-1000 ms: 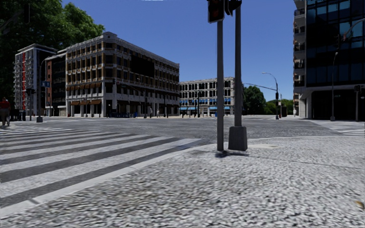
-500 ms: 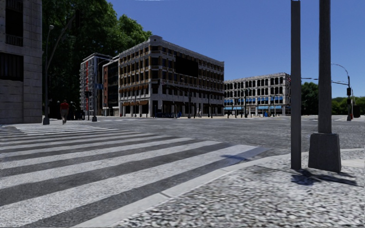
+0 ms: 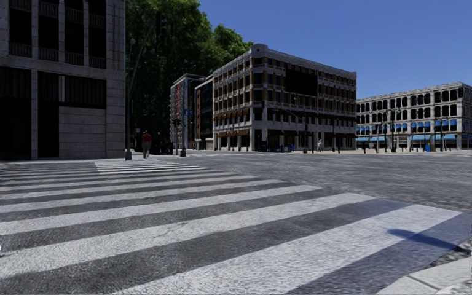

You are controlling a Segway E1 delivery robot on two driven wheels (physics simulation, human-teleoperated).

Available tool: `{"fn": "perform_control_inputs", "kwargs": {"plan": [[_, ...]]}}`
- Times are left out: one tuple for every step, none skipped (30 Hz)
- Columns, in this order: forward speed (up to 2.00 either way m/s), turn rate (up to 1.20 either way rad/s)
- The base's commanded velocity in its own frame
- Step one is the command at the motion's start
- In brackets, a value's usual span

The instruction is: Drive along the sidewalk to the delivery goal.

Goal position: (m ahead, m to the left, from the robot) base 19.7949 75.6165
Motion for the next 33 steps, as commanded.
{"fn": "perform_control_inputs", "kwargs": {"plan": [[1.64,0.58],[1.64,0.58],[1.63,0.58],[1.62,0.58],[1.6,0.58],[1.59,0.58],[1.59,0.58],[1.58,0.58],[1.58,0.58],[1.58,0.58],[1.58,0.58],[1.58,0.58],[1.58,0.58],[1.58,0.58],[1.58,0.58],[1.58,0.58],[1.58,0.58],[1.58,0.58],[1.58,0.58],[1.58,0.58],[1.58,0.58],[1.58,0.58],[1.58,0.58],[1.58,0.58],[1.58,0.58],[1.58,0.58],[1.58,0.58],[1.58,0.58],[1.58,0.58],[1.58,0.58],[1.58,0.58],[1.58,0.58],[1.58,0.58]]}}
